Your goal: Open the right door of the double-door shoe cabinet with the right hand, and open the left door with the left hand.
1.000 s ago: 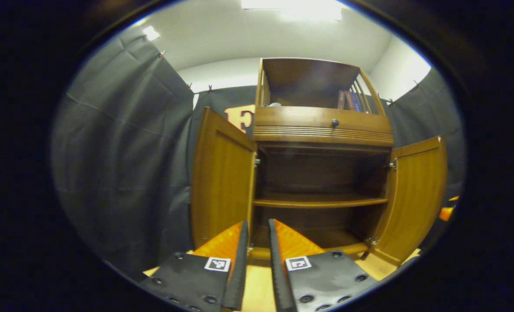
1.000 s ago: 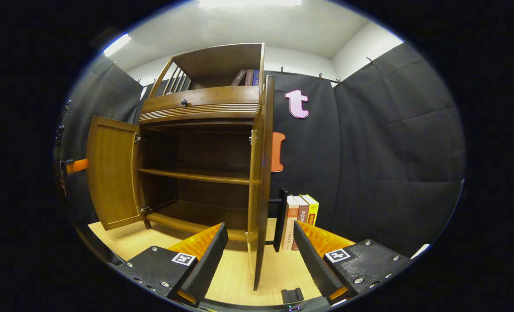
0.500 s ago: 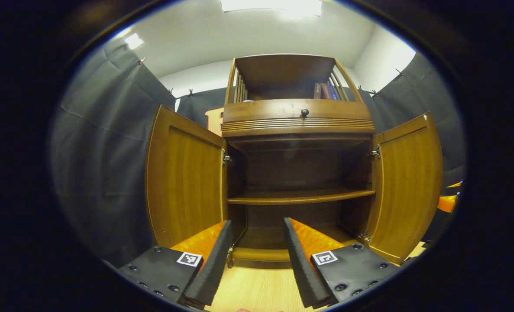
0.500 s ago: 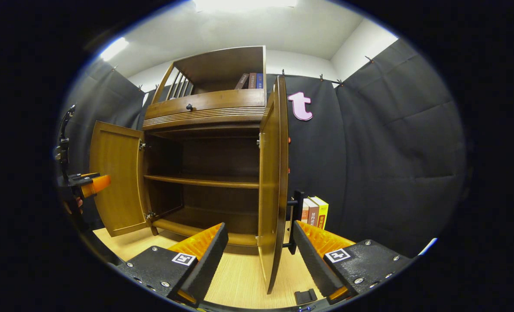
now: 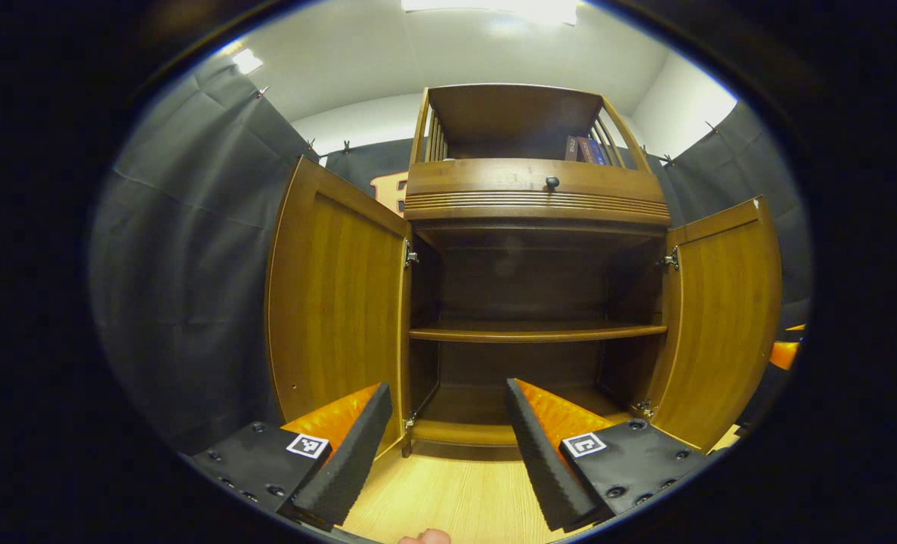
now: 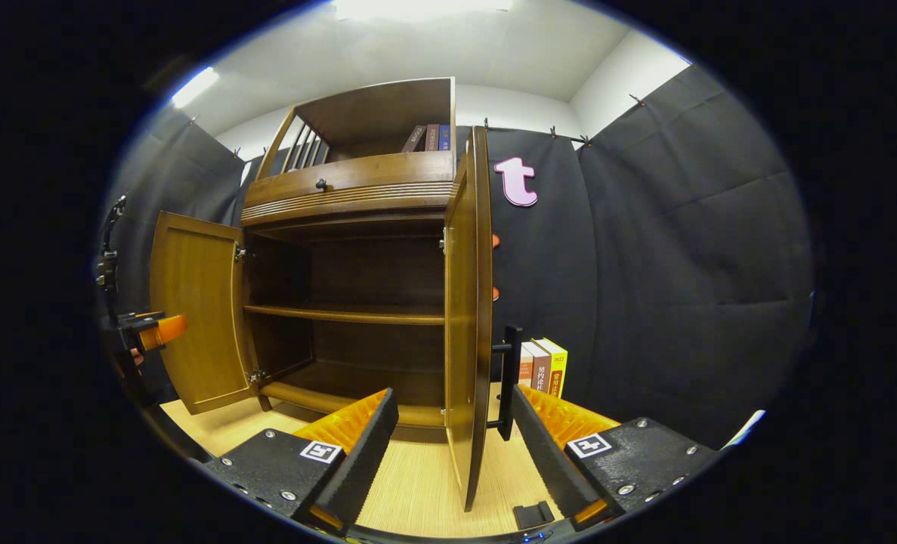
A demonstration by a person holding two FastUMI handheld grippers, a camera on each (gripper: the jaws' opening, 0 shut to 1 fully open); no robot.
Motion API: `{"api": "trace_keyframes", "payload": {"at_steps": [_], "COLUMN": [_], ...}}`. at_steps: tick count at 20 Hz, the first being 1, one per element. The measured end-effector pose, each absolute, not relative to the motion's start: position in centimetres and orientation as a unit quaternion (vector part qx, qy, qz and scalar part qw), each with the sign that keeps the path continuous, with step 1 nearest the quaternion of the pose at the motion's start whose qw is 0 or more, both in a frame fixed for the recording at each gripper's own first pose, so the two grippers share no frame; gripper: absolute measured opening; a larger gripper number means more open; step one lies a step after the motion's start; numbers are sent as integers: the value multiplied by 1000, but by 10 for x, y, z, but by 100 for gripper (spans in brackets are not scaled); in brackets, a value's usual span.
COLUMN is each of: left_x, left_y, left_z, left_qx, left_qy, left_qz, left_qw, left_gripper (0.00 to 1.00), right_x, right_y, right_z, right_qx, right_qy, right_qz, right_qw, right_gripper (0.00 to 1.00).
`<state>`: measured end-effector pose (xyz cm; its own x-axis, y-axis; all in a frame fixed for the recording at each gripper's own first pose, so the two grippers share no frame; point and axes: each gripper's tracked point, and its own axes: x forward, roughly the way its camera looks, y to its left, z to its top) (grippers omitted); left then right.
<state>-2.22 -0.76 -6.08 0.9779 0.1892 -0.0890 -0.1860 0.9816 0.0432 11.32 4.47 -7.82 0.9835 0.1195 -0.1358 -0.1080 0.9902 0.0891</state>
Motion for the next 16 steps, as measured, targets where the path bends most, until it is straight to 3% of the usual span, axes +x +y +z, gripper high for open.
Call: {"api": "trace_keyframes", "payload": {"at_steps": [16], "left_x": [-15], "left_y": [-19], "left_z": [-55], "left_qx": [29], "left_qy": [37], "left_qz": [64], "left_qw": [997], "left_gripper": [96], "right_x": [115], "right_y": [45], "right_z": [-77], "right_qx": [42], "right_qy": [67], "right_qz": [50], "right_qw": [996], "right_gripper": [93]}}
